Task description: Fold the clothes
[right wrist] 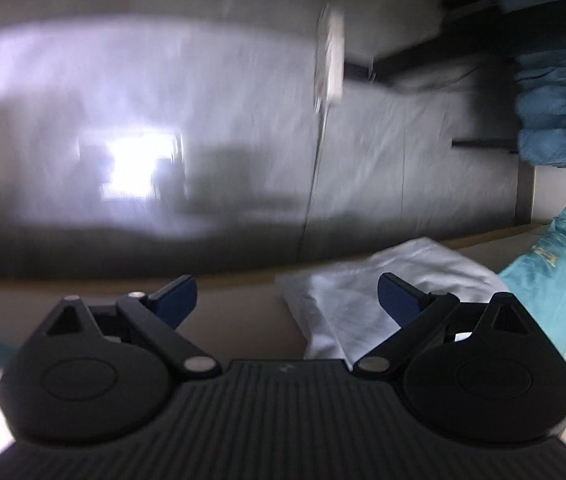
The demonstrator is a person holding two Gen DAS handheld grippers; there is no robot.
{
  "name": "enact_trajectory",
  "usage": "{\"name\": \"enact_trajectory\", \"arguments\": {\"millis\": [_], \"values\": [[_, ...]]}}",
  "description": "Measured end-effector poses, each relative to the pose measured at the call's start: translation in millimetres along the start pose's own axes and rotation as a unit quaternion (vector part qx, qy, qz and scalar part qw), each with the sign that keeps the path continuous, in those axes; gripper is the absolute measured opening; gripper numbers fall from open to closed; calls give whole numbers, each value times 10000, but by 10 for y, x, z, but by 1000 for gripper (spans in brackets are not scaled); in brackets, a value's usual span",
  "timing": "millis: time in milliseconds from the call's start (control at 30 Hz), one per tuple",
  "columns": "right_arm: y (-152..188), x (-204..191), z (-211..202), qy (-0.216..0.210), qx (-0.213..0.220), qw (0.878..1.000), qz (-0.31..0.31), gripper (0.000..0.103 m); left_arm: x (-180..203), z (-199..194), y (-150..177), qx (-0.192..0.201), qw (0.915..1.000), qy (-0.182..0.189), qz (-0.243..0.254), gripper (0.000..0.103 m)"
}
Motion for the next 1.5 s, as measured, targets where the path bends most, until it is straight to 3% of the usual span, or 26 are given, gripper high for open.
{"name": "enact_trajectory", "arguments": {"millis": [33,67,200,267,433,600,700,767,900,1000,1067,1133,1200,1267,1333,1433,1500], "values": [[-12,-1,125,99,-162,9998,-4,95,3,3,-7,15,10000,24,-37,101],[-20,-3,226,187,-285,9994,0,84,4,4,-11,27,10000,57,-68,101],[2,-12,344,386,-280,9988,107,58,-8,4,14,83,9999,101,-85,101],[13,-7,373,502,-234,9983,190,7,3,7,25,115,9999,70,-35,101],[168,232,-169,1031,687,9864,1077,8,-6,-44,21,292,9994,137,-126,101],[658,647,-932,1402,1670,9469,2362,8,-7,-174,-15,647,9968,385,-283,101],[1085,872,-1334,1548,2187,9090,3192,8,63,-284,-20,898,9945,527,-143,101],[1538,975,-1469,1513,2438,8748,3904,8,130,-354,-26,1063,9922,644,15,101],[2574,992,-1177,1152,2304,8048,5347,8,309,-420,15,1221,9883,787,472,101],[3198,784,-816,742,2015,7736,5962,8,441,-370,76,1051,9879,826,781,101],[3530,624,-657,369,2105,7431,6342,10,510,-319,104,953,9877,849,906,101],[3736,482,-585,164,2350,7209,6518,13,558,-315,138,923,9870,846,1006,101],[3790,410,-588,151,2487,7237,6436,29,578,-328,158,913,9867,843,1050,101],[3821,383,-621,219,2714,7310,6257,62,591,-324,171,895,9868,865,1034,101],[3818,417,-710,335,3042,7333,6072,77,561,-350,201,871,9873,874,1002,101],[3759,545,-849,444,3527,7270,5875,76,551,-331,193,866,9877,883,960,101],[3637,681,-925,349,3731,7324,5684,76,535,-304,180,845,9882,897,911,101]]}}
Point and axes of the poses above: each gripper's, at about its wrist camera, not at the fingertips, and z roughly the way its jaws point, x to its right, y to its underside, the point moved 3 cm from there along z, roughly the way its jaws point, and after that the axes turned 1 degree about -z, right-handed, at the moved point
